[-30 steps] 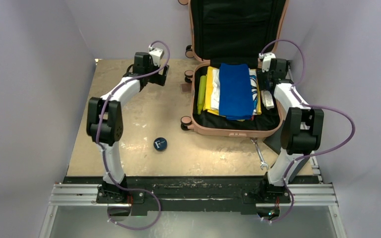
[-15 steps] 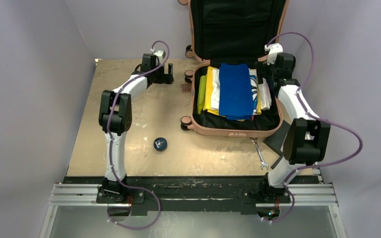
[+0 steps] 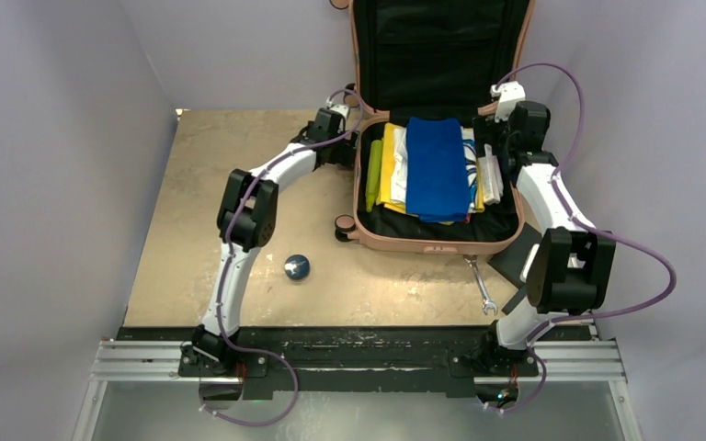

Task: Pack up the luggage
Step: Pick up the makeup from the center of the board.

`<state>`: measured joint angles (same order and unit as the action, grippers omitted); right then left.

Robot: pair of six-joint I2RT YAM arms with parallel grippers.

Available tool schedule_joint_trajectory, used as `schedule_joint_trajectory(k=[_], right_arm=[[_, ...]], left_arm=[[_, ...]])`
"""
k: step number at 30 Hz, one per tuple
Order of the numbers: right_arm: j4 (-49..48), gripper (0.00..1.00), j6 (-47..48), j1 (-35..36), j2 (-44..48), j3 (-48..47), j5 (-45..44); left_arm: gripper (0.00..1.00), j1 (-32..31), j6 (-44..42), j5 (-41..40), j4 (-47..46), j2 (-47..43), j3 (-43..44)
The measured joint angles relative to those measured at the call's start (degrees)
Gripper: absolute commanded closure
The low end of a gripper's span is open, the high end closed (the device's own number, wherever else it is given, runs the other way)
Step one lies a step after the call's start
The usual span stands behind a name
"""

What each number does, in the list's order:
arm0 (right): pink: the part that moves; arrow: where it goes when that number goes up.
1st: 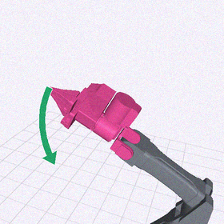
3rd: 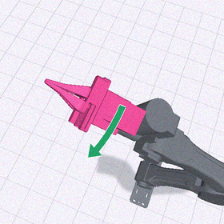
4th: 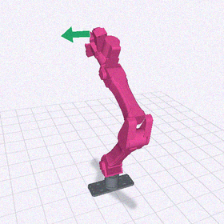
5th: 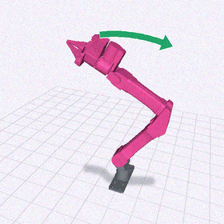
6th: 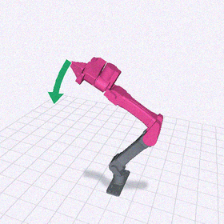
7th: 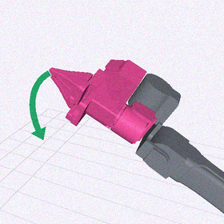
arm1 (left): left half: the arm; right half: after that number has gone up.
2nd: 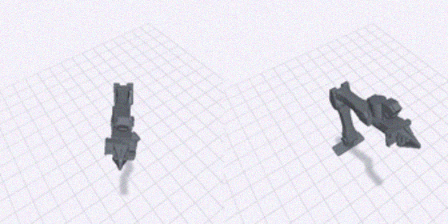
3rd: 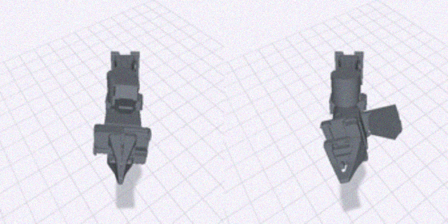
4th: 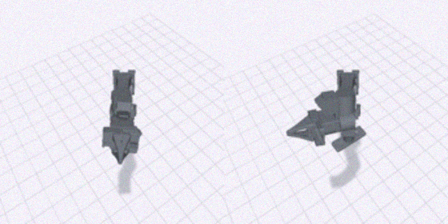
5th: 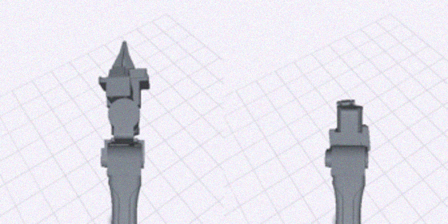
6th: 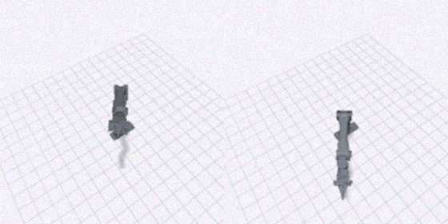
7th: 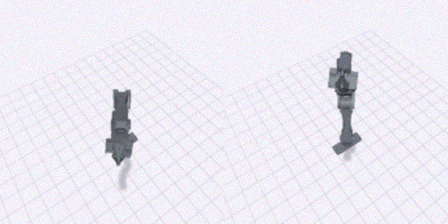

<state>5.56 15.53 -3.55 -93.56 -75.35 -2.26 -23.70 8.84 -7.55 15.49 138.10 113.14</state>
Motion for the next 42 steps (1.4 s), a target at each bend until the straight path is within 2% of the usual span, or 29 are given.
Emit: schedule_joint_trajectory(k=[14,21,29,35,36,38,41,42], right_arm=[[-0.9,0.01,-0.5,0.0,5.8,0.5,1.7],[-0.9,0.01,-1.0,0.0,7.0,0.5,3.3],[-0.9,0.01,-1.6,0.0,7.0,0.5,4.0],[-0.9,0.01,-1.6,0.0,7.0,0.5,4.6],[-0.9,0.01,-1.7,0.0,7.0,0.5,4.6],[-0.9,0.01,-1.7,0.0,7.0,0.5,4.8],[-0.9,0.01,-2.0,0.0,7.0,0.5,4.8],[-0.9,0.01,-2.1,0.0,7.0,0.5,4.9]], left_arm=[[0.02,-1.1,-3.9,-12.9,6.4,4.5,8.5],[0.03,0.9,-5.6,-16.2,6.4,1.9,4.2],[0.03,7.8,-5.5,-11.2,8.7,-2.3,-2.2],[0.03,7.7,-2.7,-4.5,9.3,-3.9,-2.4],[0.05,7.5,-2.0,-2.8,9.1,-4.1,-2.4],[0.16,7.0,-0.4,0.7,8.7,-4.3,-2.1],[0.46,6.0,1.8,4.9,8.1,-4.3,-1.4],[0.59,5.7,2.5,6.1,7.9,-4.3,-1.2]])
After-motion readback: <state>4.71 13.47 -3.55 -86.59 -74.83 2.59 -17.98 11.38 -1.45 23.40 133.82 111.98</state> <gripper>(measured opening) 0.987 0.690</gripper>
